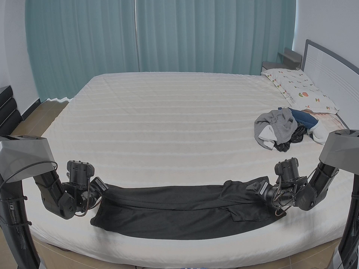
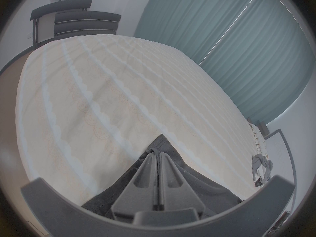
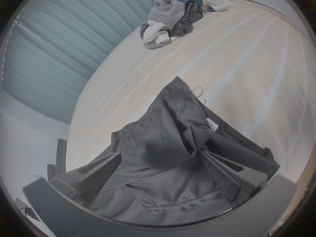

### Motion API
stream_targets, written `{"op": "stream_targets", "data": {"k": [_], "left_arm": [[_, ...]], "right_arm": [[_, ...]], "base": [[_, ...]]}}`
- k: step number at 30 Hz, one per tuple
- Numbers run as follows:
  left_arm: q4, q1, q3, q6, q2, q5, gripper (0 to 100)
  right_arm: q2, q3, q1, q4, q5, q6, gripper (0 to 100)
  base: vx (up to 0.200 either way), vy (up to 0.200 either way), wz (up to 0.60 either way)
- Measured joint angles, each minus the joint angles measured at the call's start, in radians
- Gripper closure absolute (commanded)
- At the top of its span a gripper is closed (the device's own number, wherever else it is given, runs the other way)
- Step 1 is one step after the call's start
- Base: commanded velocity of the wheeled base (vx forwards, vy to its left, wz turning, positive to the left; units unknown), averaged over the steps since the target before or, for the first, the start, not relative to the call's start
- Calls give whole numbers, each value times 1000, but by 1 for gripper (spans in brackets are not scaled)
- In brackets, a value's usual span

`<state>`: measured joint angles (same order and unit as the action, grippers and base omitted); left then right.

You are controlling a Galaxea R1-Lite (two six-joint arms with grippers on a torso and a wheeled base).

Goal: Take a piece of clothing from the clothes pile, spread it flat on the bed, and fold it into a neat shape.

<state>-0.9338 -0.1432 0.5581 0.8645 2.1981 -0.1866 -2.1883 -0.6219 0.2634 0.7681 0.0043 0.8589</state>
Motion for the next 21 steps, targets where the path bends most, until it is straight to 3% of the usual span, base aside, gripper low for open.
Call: {"op": "stream_targets", "data": {"k": [3,4,21], "left_arm": [[-1,0,1,9,-1,1,100],[-1,-1,2,17,-1,1,100],[-11,0,12,39,-6,6,100]], "right_arm": [[-1,0,0,-1,0,0,0],[-2,-1,-1,-1,0,0,100],[-17,-16,-17,1,-44,0,100]], "base": [[0,0,0],[0,0,0],[0,0,0]]}}
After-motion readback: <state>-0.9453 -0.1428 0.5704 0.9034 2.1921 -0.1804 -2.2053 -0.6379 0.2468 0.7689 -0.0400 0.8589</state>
